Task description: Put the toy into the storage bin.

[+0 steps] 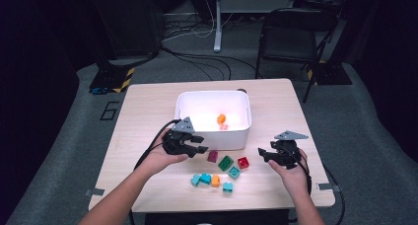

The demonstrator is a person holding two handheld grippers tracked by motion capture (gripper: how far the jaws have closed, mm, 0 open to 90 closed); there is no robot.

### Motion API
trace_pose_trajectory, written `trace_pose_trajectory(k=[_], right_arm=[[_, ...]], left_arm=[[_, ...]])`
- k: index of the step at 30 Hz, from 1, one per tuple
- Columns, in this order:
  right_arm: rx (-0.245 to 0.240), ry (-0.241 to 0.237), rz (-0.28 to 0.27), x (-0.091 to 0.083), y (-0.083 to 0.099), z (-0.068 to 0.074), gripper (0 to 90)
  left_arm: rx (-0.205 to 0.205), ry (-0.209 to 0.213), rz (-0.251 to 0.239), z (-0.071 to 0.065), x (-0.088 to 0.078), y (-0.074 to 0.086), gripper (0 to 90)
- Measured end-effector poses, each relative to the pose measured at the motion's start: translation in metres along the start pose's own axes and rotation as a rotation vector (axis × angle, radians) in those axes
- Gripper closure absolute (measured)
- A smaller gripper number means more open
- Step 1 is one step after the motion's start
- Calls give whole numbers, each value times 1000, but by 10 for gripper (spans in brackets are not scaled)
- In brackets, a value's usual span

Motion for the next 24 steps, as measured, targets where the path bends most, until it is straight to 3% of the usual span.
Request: trace_pose_trajectory(k=[4, 13, 24], right_arm=[[-5, -2, 5, 2, 1, 1, 396], [-5, -2, 4, 2, 1, 2, 396], [-6, 0, 7, 3, 2, 2, 396]], left_arm=[[1, 5, 8, -3, 9, 13, 567], [-39, 19, 2, -9, 25, 46, 553], [-98, 7, 18, -13, 40, 72, 530]])
Point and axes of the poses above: each handheld gripper's, and its own axes: x roughly forward along the jaws, y roughly out of its underside, z roughly to its left, the point moved 9 cm from there along x, roughly forward along the jaws, and after that the axes turned 14 degrees about z, right-handed, at the moved point
